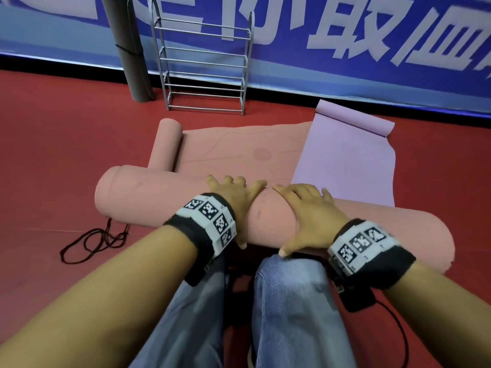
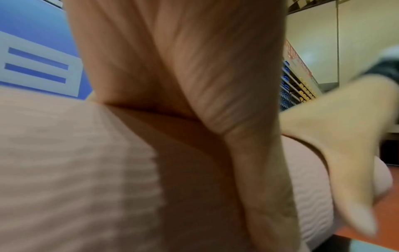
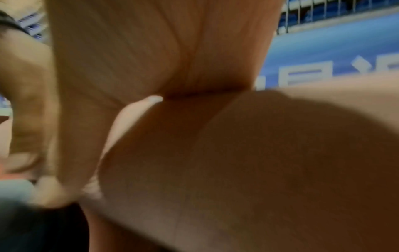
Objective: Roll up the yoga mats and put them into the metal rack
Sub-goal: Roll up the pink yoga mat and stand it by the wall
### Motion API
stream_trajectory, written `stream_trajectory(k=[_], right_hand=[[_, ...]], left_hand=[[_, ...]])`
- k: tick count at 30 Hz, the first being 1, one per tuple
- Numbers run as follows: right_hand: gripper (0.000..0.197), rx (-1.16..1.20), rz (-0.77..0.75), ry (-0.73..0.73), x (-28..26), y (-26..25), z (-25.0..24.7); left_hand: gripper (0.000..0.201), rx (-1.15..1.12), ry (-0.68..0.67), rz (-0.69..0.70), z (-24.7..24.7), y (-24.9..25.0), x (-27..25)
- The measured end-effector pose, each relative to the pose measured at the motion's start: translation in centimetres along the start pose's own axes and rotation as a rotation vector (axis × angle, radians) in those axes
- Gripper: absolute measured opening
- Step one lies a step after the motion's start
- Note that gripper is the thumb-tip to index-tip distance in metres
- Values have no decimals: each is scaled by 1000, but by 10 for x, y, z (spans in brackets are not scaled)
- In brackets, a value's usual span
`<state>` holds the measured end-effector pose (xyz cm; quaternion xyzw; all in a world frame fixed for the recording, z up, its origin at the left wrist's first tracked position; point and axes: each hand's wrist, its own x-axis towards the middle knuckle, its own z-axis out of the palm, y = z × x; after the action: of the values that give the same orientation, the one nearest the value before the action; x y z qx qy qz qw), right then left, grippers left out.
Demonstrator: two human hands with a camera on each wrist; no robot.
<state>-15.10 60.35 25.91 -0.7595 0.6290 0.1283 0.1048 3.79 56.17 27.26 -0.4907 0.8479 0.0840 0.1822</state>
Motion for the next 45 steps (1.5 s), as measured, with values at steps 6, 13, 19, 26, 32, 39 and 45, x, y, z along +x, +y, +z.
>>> stream_trajectory(k=[6,13,19,26,32,39,45], right_hand=[[135,26,7,55,12,8,7],[134,37,8,23,23,4,3],[139,-125,85,106,9,-11,27],[118,-42,61,147,5,-5,18],[115,-45,37,124,-11,-6,-11],[125,59,-35,-55,-7,0,-35],[138,246,-23,-191,21,9,-27]], left_hand=[[139,-21,48,27,11,-5,1],[139,-10,93,10,21,-15,6],[127,-34,57,9,13,-15,16],[107,-33,91,17,13,-14,11],[94,-105,111,71,-4,-20,-1],[114,-355,-171,124,-25,-32,-2],[140,0,7,0,2,-7,-16]])
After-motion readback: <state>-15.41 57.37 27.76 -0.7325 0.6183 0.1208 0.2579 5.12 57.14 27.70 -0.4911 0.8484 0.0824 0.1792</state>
